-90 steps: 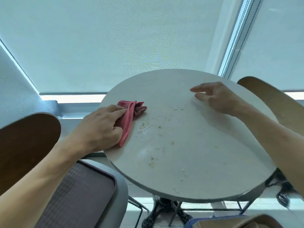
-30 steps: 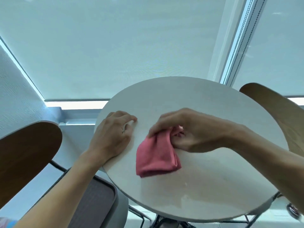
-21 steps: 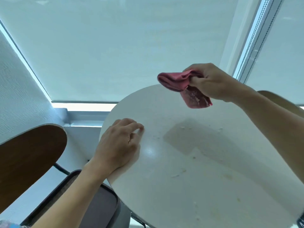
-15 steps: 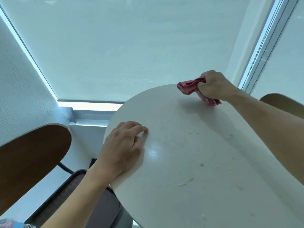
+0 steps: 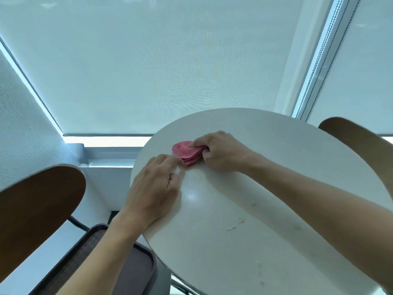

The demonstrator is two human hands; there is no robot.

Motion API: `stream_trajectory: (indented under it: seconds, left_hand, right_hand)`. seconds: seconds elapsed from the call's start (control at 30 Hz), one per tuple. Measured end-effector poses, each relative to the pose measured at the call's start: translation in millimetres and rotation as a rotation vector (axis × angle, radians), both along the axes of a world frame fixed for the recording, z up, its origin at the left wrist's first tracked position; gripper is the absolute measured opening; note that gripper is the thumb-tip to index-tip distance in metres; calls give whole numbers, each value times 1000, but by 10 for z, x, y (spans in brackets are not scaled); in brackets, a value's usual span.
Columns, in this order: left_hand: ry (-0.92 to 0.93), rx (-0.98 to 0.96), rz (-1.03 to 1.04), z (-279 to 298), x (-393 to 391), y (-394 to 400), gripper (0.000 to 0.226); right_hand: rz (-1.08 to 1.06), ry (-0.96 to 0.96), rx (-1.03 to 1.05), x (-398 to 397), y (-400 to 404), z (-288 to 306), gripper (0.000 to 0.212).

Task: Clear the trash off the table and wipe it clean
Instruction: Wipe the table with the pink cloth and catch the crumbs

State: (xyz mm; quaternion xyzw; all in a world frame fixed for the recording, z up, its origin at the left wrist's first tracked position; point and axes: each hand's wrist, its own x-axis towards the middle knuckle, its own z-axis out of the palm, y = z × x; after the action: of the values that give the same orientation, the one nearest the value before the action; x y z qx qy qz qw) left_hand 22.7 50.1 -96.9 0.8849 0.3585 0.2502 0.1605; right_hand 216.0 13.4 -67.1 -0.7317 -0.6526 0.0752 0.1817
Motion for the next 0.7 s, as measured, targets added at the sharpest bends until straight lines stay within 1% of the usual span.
stream_trajectory:
  seconds: [0.13, 0.2, 0.27, 0.47, 0.7]
  left_hand:
    - [-100, -40, 10, 33, -17, -24, 19]
    - [-134, -63, 22, 68, -23, -45, 20]
    - [-130, -64, 24, 84, -28, -53, 20]
    - [-78, -49, -4, 67, -44, -39, 20]
    - [-6, -31, -31, 87, -49, -41, 25]
  right_hand:
    - [60, 52, -1, -134, -231, -23, 54]
    - [74, 89, 9, -163, -374, -26, 54]
    - [89, 128, 32, -187, -540, -24, 55]
    - [99, 171, 40, -316, -1023, -10, 57]
    - [70, 187, 32, -442, -1446, -20, 55]
